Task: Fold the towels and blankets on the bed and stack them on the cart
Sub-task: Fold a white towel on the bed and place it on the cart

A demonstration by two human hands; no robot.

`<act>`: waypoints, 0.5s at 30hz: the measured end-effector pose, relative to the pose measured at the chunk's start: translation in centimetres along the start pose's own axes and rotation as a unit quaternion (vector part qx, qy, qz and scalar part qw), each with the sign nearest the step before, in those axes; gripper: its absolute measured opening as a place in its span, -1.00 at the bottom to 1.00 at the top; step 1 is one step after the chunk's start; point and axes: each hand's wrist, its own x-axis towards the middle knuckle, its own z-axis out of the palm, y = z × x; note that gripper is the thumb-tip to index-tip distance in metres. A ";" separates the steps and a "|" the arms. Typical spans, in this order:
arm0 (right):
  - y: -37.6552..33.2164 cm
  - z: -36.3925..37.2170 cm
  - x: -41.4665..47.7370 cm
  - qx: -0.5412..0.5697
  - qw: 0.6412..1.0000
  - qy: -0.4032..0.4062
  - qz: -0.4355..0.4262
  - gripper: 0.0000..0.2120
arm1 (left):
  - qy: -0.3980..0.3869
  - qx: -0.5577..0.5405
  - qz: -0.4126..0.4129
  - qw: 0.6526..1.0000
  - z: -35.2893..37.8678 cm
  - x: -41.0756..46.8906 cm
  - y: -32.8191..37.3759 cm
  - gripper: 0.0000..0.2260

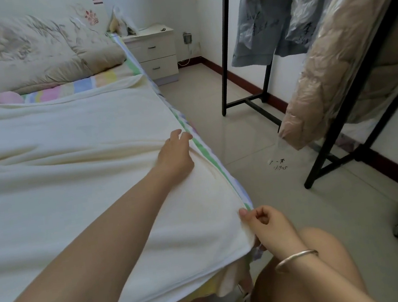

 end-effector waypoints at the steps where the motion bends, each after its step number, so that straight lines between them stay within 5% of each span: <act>1: -0.1 0.0 0.1 -0.045 0.999 0.015 -0.023 -0.63 | -0.003 -0.025 0.008 1.000 -0.3 -0.5 -0.2 -0.51; 3: -1.1 0.5 -0.3 -0.175 0.976 0.073 -0.109 -0.66 | 0.027 -0.063 0.033 0.997 -1.4 -2.5 -1.0 -0.55; 6: -3.3 2.7 -1.4 -0.264 0.902 0.148 -0.308 -0.45 | 0.110 -0.111 0.053 0.986 -3.6 -7.4 -3.3 -0.62; 11: -5.7 11.1 -5.6 -0.306 0.806 0.036 -0.505 -0.54 | 0.179 -0.085 -0.007 0.980 -6.5 -19.7 -10.6 -0.72; 15: -5.5 18.3 -10.0 -0.362 0.733 -0.082 -0.570 -0.49 | 0.151 -0.001 -0.108 0.983 -7.5 -29.5 -17.5 -0.55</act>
